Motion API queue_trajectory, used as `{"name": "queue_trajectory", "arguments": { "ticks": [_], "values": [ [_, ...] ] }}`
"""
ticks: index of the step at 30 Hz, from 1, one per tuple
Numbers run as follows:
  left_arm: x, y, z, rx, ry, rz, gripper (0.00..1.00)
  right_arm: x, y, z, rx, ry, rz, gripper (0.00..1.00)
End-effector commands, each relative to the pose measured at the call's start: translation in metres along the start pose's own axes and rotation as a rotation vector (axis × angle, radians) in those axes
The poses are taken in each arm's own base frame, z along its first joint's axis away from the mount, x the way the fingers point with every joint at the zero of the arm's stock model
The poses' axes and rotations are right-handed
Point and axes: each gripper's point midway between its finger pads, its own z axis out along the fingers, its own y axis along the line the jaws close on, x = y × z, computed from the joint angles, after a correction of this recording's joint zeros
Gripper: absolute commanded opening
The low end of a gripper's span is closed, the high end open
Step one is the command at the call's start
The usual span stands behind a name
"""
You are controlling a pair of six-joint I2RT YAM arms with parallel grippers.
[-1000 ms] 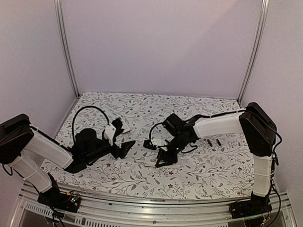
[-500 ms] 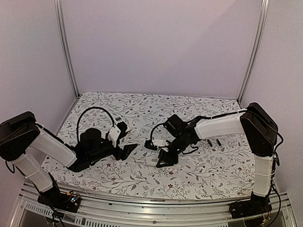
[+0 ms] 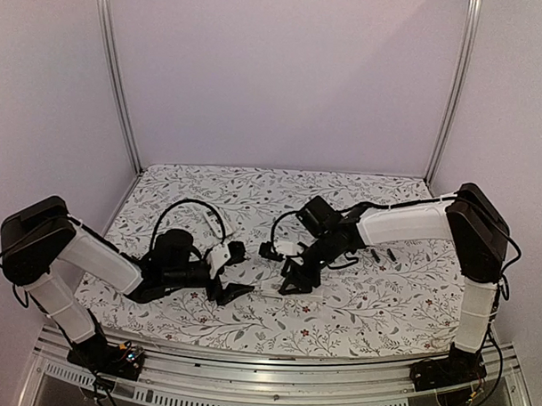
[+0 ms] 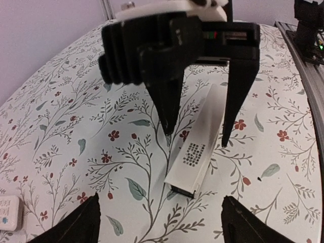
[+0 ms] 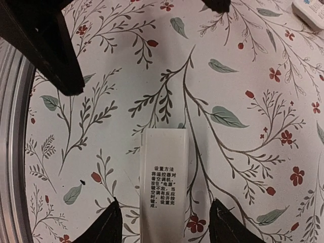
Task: Load the batteries into the remote control
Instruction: Adjust the battery cover on the remote control without the battery cover, then load the battery cover onto the remote control without the battery cover.
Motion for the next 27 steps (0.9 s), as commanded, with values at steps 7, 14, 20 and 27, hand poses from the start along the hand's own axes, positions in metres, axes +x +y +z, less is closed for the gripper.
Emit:
{"name": "queue_trajectory", "arguments": {
  "ticks": [7, 14, 20, 27],
  "values": [
    [0.0, -0.021, 0.018, 0.193, 0.035, 0.179, 0.83, -0.046, -0.008, -0.093, 0.136, -0.22, 0.029, 0.58],
    [0.005, -0.024, 0.044, 0.25, 0.076, 0.264, 0.81, -0.018, -0.068, -0.162, 0.411, -0.405, 0.573, 0.53],
    [0.001, -0.038, 0.053, 0.32, 0.064, 0.278, 0.8, 0.029, -0.058, -0.16, 0.441, -0.395, 0.924, 0.45],
    [0.01, -0.045, 0.069, 0.342, 0.101, 0.291, 0.77, 0.068, -0.02, -0.115, 0.352, -0.297, 1.147, 0.43]
  ]
}}
